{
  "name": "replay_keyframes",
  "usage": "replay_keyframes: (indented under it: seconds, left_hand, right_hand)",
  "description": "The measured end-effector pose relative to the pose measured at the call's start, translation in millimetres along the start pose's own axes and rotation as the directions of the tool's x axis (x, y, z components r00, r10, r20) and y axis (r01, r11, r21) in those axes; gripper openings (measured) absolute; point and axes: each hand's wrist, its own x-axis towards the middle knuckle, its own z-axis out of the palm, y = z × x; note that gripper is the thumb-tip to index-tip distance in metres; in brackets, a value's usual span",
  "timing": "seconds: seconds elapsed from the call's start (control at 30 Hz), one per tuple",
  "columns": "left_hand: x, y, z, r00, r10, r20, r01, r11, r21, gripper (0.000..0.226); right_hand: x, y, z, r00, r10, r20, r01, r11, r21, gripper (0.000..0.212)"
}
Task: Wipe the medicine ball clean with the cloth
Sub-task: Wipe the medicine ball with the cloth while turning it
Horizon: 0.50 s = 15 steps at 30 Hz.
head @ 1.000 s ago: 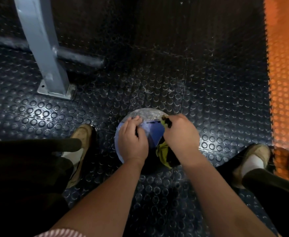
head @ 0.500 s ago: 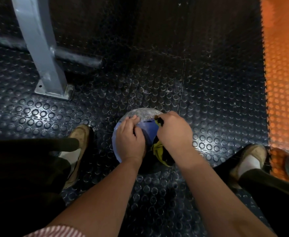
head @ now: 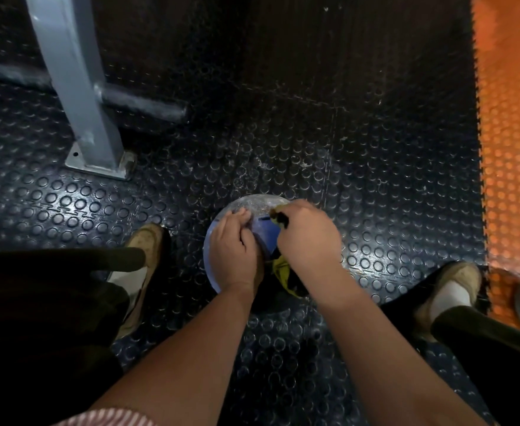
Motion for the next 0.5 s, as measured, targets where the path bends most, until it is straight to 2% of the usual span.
replay_keyframes:
  seconds: [0.1,0.27,0.33,0.4,0.5]
  left_hand:
    - [3,4,-1,1.0,0.0,-0.009,0.0,1.0,-0.006,0.042]
    - [7,5,1,0.999,-0.043,0.009,0.044,0.997,-0.068,0.042]
    - [9,7,3,0.998,-0.067,0.02,0.069,0.995,-0.072,0.039]
    - [5,7,3,0.998,-0.058,0.021,0.059,0.996,-0.066,0.039]
    - [-8,3,2,0.999,0.036,-0.026,-0.037,0.998,-0.05,0.047]
  right_hand:
    - [-10,-16,6,0.993,-0.119,0.009,0.12,0.992,-0.038,0.023]
    - [-36,-5,3,0.985,-0.16,0.071,0.167,0.981,-0.101,0.033]
    - [-45,1,4,0.985,-0.148,0.09,0.157,0.983,-0.096,0.034]
    - [-41,0,5,0.992,-0.117,0.041,0.12,0.99,-0.077,0.03]
    - [-13,-12,1,0.996,-0.082,-0.021,0.079,0.992,-0.1,0.02]
